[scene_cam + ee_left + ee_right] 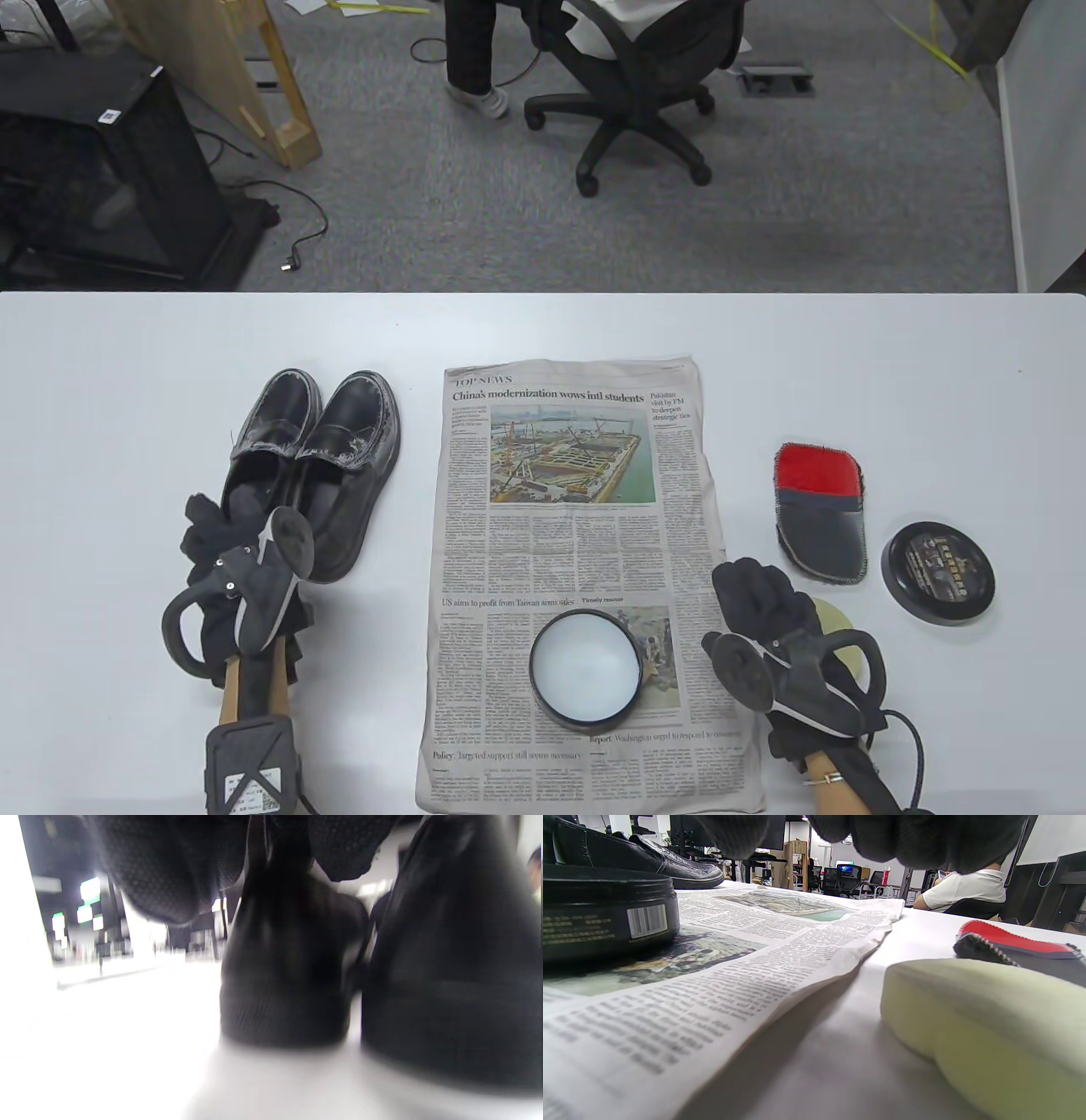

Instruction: Dip and apply leather care cream with polishing sponge on shoes

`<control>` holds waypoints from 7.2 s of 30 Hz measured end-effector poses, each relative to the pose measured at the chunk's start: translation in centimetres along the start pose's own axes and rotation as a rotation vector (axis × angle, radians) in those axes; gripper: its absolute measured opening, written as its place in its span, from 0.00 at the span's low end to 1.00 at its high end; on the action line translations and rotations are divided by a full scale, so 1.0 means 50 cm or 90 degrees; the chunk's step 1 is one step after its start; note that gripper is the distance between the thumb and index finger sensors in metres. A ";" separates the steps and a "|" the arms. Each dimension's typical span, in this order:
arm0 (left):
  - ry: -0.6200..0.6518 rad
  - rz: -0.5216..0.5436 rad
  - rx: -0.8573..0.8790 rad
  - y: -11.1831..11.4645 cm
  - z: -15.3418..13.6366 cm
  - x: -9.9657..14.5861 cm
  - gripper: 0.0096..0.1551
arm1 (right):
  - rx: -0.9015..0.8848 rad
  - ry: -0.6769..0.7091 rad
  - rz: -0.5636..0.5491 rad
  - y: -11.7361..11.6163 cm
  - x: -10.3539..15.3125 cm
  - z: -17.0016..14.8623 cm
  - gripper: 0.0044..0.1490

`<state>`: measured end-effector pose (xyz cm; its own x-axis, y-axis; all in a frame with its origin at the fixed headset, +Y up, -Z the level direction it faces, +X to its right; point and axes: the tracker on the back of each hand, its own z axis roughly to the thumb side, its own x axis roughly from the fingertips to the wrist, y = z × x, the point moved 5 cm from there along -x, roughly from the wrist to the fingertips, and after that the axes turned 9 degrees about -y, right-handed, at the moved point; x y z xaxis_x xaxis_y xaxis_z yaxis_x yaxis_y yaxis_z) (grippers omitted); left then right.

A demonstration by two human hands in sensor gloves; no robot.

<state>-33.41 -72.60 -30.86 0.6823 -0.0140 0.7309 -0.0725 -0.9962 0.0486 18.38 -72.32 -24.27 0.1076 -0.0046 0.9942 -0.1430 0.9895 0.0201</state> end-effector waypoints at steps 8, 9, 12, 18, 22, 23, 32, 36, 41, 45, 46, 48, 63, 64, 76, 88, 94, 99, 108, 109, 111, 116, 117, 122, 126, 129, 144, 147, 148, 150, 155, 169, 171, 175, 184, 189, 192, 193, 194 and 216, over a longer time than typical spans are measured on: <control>-0.072 -0.012 0.177 0.026 -0.053 -0.029 0.20 | -0.004 -0.014 0.008 -0.006 -0.004 -0.011 0.48; -0.081 -0.014 0.208 0.022 -0.064 -0.030 0.19 | -0.004 -0.015 0.008 -0.006 -0.004 -0.011 0.48; -0.089 0.039 0.225 -0.014 -0.087 -0.024 0.19 | -0.001 -0.015 0.004 -0.005 -0.004 -0.011 0.48; 0.030 0.141 0.310 -0.125 -0.077 0.030 0.19 | -0.009 -0.024 0.000 -0.003 -0.006 -0.020 0.48; 0.193 0.092 0.415 -0.159 -0.004 0.086 0.19 | -0.015 -0.031 0.003 -0.003 -0.008 -0.026 0.48; 0.233 0.073 0.426 -0.159 0.023 0.101 0.19 | -0.015 -0.033 0.003 -0.003 -0.008 -0.027 0.48; 0.526 -0.109 0.356 -0.091 0.249 0.232 0.19 | -0.056 -0.121 -0.023 0.007 -0.020 -0.096 0.47; 0.576 -0.134 0.286 -0.052 0.301 0.259 0.19 | -0.083 -0.196 -0.014 -0.001 -0.048 -0.145 0.48; 0.609 -0.163 0.260 -0.017 0.327 0.267 0.18 | -0.035 -0.245 0.083 -0.043 -0.116 -0.177 0.52; 0.627 -0.182 0.225 0.003 0.338 0.274 0.19 | -0.033 -0.266 0.193 -0.091 -0.169 -0.178 0.58; 0.636 -0.168 0.214 0.003 0.341 0.279 0.20 | -0.028 -0.277 0.221 -0.106 -0.182 -0.177 0.58; 0.631 -0.158 0.204 0.000 0.340 0.280 0.21 | 0.009 -0.301 0.263 -0.132 -0.199 -0.180 0.56; 0.617 -0.165 0.031 0.010 0.426 0.296 0.63 | -0.097 -0.062 0.004 0.034 -0.122 -0.028 0.33; 0.609 -0.171 0.037 0.012 0.427 0.293 0.60 | -0.089 -0.020 0.011 0.033 -0.111 0.009 0.32; 0.621 -0.092 0.007 0.010 0.429 0.302 0.54 | -0.309 0.074 0.069 0.018 -0.183 0.177 0.34; 0.603 -0.064 -0.006 0.008 0.428 0.302 0.52 | -0.034 -0.061 -0.001 -0.029 -0.152 0.076 0.35; 0.605 -0.076 0.008 0.009 0.428 0.302 0.52 | -0.091 0.041 -0.080 0.021 -0.094 0.146 0.32; 0.607 -0.079 0.010 0.011 0.427 0.301 0.53 | -0.300 0.098 -0.014 0.051 -0.134 0.197 0.31; 0.600 -0.058 -0.006 0.009 0.425 0.304 0.52 | -0.246 -0.057 0.092 -0.030 -0.217 0.116 0.32; 0.598 -0.056 -0.006 0.008 0.425 0.304 0.52 | -0.220 -0.071 0.083 -0.035 -0.213 0.100 0.32; 0.596 -0.058 -0.005 0.008 0.425 0.303 0.52 | -0.196 -0.079 0.072 -0.038 -0.200 0.081 0.32; 0.585 -0.058 -0.012 0.007 0.426 0.304 0.52 | -0.117 -0.075 0.008 -0.027 -0.149 0.067 0.32; 0.585 -0.058 -0.012 0.007 0.426 0.305 0.52 | -0.104 -0.068 -0.007 -0.023 -0.139 0.071 0.32; 0.587 -0.047 -0.003 0.007 0.426 0.307 0.52 | -0.075 0.015 -0.136 0.028 -0.081 0.144 0.30; 0.588 -0.042 -0.002 0.006 0.426 0.307 0.53 | -0.146 0.060 -0.187 0.068 -0.087 0.196 0.29; 0.591 -0.044 0.001 0.007 0.426 0.306 0.54 | -0.183 0.061 -0.145 0.075 -0.129 0.207 0.29; 0.579 -0.040 0.003 0.006 0.424 0.305 0.53 | -0.095 -0.061 0.005 -0.016 -0.155 0.066 0.31; 0.575 -0.042 0.003 0.005 0.426 0.304 0.53 | -0.082 -0.038 -0.041 -0.004 -0.120 0.078 0.31; 0.574 -0.038 0.001 0.005 0.427 0.305 0.53 | -0.096 -0.021 -0.055 0.002 -0.107 0.090 0.31; 0.576 -0.038 0.002 0.005 0.427 0.305 0.53 | -0.142 0.018 -0.063 0.016 -0.089 0.115 0.31; 0.585 -0.040 0.008 0.006 0.428 0.306 0.53 | -0.271 0.098 -0.062 0.063 -0.090 0.184 0.30; 0.579 -0.026 0.002 0.006 0.425 0.309 0.52 | -0.155 -0.085 0.070 -0.033 -0.176 0.052 0.32; 0.577 -0.027 -0.001 0.006 0.426 0.308 0.52 | -0.109 -0.088 0.043 -0.032 -0.155 0.043 0.33; 0.577 -0.027 0.002 0.006 0.425 0.308 0.52 | -0.039 -0.031 0.004 -0.023 -0.108 0.059 0.35; 0.604 -0.037 -0.014 0.007 0.430 0.308 0.50 | -0.157 0.159 -0.110 0.065 -0.067 0.200 0.33; 0.604 -0.030 -0.014 0.006 0.430 0.308 0.51 | -0.170 0.100 -0.063 0.061 -0.150 0.193 0.31; 0.600 -0.023 0.000 0.006 0.426 0.308 0.51 | -0.202 0.034 0.020 0.022 -0.188 0.149 0.31; 0.599 -0.022 0.000 0.006 0.426 0.308 0.51 | -0.210 0.014 0.034 0.009 -0.193 0.133 0.31; 0.598 -0.021 0.000 0.005 0.426 0.308 0.51 | -0.213 -0.006 0.048 -0.006 -0.196 0.109 0.31; 0.616 -0.032 0.004 0.008 0.427 0.309 0.51 | -0.247 0.101 -0.007 0.071 -0.129 0.201 0.30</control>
<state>-7.37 -75.04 -34.10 -0.2090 0.1034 0.9724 -0.0543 -0.9941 0.0940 7.30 -70.21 -29.53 0.2613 -0.0227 0.9650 0.2370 0.9706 -0.0414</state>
